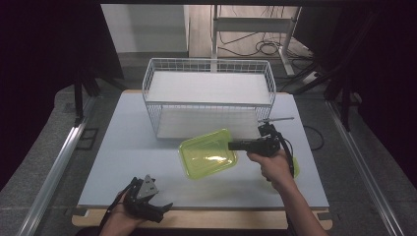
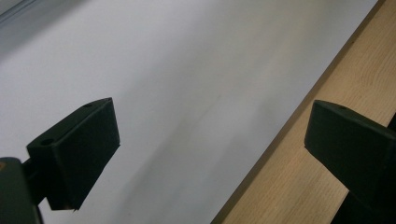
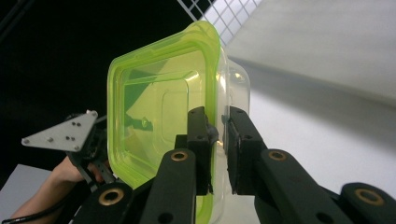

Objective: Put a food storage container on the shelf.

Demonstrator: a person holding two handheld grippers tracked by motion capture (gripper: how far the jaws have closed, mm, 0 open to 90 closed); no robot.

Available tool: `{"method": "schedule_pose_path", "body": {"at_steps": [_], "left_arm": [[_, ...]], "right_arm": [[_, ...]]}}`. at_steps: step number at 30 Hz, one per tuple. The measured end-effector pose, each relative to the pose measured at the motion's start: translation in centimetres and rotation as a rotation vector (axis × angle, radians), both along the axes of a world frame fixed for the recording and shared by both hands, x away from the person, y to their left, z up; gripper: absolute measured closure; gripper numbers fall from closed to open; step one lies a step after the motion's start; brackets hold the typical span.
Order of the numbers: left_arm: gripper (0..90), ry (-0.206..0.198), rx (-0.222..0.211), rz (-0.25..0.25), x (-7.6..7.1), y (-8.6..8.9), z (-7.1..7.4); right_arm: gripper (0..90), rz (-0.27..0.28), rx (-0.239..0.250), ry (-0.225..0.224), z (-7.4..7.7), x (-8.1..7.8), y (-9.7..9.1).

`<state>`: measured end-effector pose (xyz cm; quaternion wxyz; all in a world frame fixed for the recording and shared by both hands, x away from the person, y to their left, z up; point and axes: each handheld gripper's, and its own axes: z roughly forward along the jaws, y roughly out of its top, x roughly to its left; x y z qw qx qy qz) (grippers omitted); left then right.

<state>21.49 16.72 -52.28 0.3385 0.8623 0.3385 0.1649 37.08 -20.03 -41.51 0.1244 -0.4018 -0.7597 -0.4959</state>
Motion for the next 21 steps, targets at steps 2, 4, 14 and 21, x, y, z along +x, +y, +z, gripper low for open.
{"method": "schedule_pose_path", "body": {"at_steps": [2,4,14,21], "left_arm": [[3.1,0.0,0.001,0.0,0.0,0.0,0.0],[3.1,-0.001,0.0,0.001,0.0,0.0,0.0],[2.3,0.0,-0.011,0.005,0.1,0.1,0.0],[2.2,-0.002,-0.006,0.004,0.1,0.1,-0.1]], "right_arm": [[81.0,-0.001,0.001,-0.014,0.5,0.1,0.0],[81.1,-0.004,0.006,-0.026,1.3,0.4,0.0],[81.0,-0.031,0.033,-0.043,3.5,1.5,-0.4],[81.1,-0.05,0.05,-0.058,5.0,2.3,-0.5]]}}
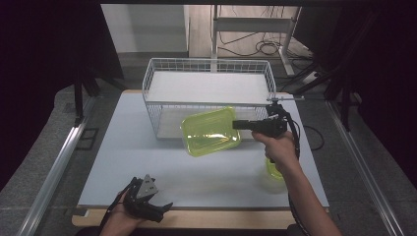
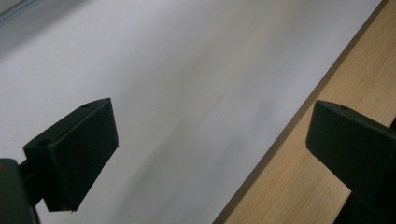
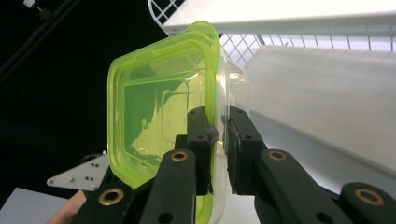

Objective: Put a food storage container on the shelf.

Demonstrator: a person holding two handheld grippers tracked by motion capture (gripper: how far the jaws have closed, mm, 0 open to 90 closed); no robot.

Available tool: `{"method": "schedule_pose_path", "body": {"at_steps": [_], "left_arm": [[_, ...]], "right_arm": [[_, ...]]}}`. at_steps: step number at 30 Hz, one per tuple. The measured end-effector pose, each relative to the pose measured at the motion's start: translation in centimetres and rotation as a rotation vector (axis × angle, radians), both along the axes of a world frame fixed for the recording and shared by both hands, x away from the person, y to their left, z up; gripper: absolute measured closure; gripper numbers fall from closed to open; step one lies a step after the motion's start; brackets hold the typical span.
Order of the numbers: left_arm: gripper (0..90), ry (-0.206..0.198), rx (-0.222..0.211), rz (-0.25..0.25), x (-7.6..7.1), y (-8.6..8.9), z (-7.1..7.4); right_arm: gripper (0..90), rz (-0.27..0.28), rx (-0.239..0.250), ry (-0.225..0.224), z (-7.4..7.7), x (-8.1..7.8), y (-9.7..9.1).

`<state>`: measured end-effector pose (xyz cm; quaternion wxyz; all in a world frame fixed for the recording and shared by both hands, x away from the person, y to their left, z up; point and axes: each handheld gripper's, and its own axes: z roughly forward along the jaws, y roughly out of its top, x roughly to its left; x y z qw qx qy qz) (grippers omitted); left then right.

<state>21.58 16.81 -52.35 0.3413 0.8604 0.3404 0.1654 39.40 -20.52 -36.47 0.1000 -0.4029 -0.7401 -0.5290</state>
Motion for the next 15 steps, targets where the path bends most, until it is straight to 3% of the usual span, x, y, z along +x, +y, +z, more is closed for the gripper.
{"method": "schedule_pose_path", "body": {"at_steps": [15], "left_arm": [[2.2,-0.004,0.0,0.001,0.0,0.1,0.0]], "right_arm": [[81.0,-0.048,0.026,-0.025,3.0,2.1,0.1]]}}
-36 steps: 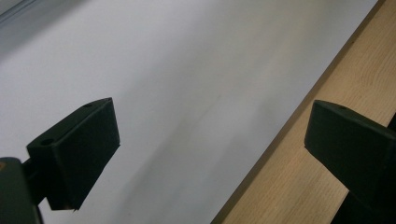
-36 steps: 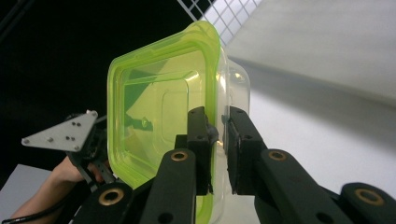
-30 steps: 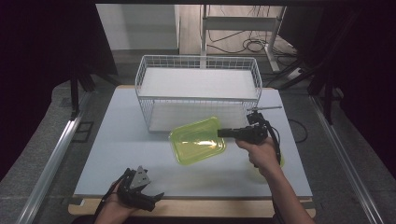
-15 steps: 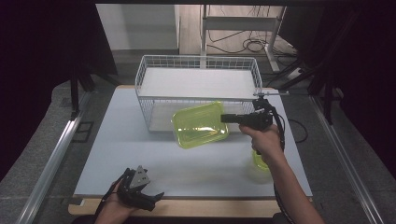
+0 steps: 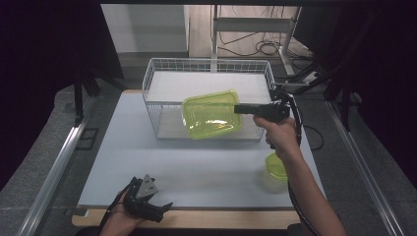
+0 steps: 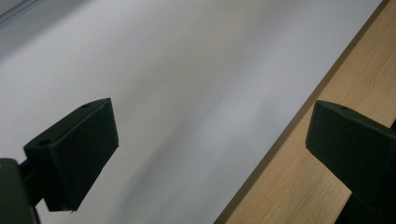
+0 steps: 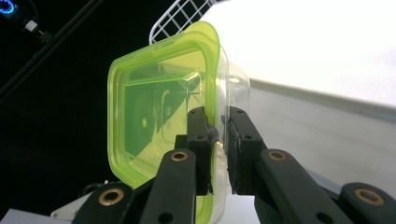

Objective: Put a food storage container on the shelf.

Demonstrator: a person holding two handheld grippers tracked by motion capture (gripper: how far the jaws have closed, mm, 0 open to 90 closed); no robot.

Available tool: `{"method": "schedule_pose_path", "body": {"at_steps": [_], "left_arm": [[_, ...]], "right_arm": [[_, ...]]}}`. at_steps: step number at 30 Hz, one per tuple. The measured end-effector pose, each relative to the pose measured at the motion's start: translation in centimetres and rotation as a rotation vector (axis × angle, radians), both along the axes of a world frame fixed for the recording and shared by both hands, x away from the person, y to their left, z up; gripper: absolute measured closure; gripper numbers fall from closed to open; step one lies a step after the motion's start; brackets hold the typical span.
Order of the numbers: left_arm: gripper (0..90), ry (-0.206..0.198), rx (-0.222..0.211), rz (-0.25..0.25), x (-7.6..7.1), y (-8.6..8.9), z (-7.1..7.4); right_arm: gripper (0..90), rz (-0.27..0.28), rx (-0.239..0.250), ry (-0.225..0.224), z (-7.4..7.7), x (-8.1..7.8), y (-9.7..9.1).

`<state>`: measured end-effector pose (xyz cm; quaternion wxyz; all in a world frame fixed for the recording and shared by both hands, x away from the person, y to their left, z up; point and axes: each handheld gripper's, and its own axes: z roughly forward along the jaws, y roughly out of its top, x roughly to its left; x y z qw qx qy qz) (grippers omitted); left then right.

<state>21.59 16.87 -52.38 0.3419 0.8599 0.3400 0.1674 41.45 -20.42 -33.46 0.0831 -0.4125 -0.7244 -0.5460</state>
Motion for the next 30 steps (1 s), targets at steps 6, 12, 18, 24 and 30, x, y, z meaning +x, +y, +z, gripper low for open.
{"method": "schedule_pose_path", "body": {"at_steps": [6,12,18,24,30], "left_arm": [[2.3,0.0,0.0,-0.001,0.0,0.0,0.0],[2.4,-0.002,0.004,-0.001,-0.1,-0.1,0.0],[2.3,-0.004,0.004,-0.001,-0.1,0.0,0.0],[0.0,-0.014,-0.005,0.019,0.0,0.1,0.1],[0.0,-0.027,-0.017,0.042,0.0,0.3,0.2]], "right_arm": [[81.0,-0.024,0.001,-0.009,0.9,1.1,0.1],[81.0,-0.045,0.002,-0.015,1.7,2.0,0.5],[81.0,-0.07,0.001,-0.019,2.3,2.9,0.8],[81.0,-0.118,-0.006,-0.023,3.0,4.2,1.2],[81.0,-0.143,-0.002,-0.018,3.2,5.0,1.7]]}}
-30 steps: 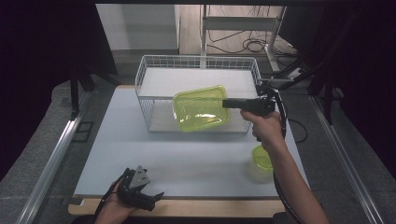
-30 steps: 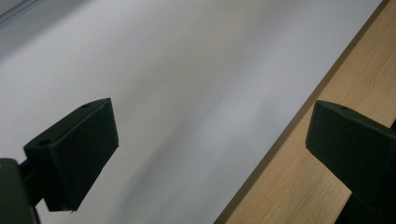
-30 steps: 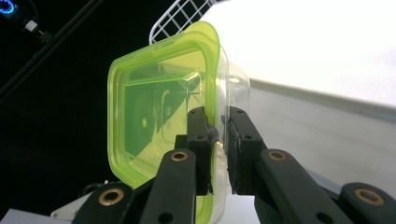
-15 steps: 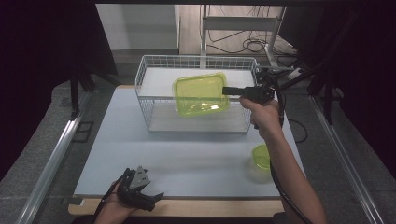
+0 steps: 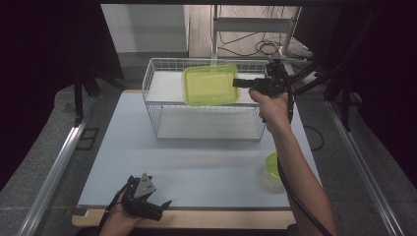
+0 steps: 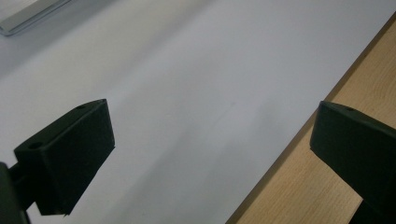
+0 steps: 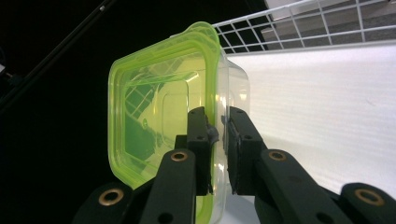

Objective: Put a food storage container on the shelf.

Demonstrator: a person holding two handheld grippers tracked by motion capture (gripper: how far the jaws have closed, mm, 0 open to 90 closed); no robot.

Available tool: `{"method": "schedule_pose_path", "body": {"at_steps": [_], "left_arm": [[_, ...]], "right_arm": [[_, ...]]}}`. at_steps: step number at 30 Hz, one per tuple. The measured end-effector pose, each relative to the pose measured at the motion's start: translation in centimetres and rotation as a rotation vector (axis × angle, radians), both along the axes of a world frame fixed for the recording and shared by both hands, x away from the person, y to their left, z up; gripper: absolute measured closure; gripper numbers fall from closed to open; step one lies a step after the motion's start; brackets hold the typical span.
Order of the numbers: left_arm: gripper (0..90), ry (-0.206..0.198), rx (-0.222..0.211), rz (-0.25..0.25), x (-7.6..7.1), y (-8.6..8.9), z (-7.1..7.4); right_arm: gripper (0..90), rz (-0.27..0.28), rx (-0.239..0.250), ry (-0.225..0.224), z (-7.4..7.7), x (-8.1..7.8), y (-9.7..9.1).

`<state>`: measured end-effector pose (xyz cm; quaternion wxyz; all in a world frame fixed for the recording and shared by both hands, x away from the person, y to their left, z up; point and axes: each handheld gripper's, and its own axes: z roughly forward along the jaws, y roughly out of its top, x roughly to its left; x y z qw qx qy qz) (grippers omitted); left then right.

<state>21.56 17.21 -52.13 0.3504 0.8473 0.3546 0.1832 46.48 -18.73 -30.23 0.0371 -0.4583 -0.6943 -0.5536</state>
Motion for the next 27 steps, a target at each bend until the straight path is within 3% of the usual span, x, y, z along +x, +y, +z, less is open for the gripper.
{"method": "schedule_pose_path", "body": {"at_steps": [15,21,27], "left_arm": [[0.0,-0.001,0.007,-0.01,0.0,0.0,0.0],[0.0,0.003,0.013,-0.017,-0.1,-0.1,-0.1],[0.0,0.003,0.022,-0.023,-0.1,-0.2,-0.1]], "right_arm": [[80.7,-0.06,-0.04,0.025,-0.3,1.6,0.5],[79.3,-0.088,-0.059,0.012,-0.5,1.5,0.7],[70.9,-0.104,-0.107,0.005,-0.8,1.6,0.9]]}}
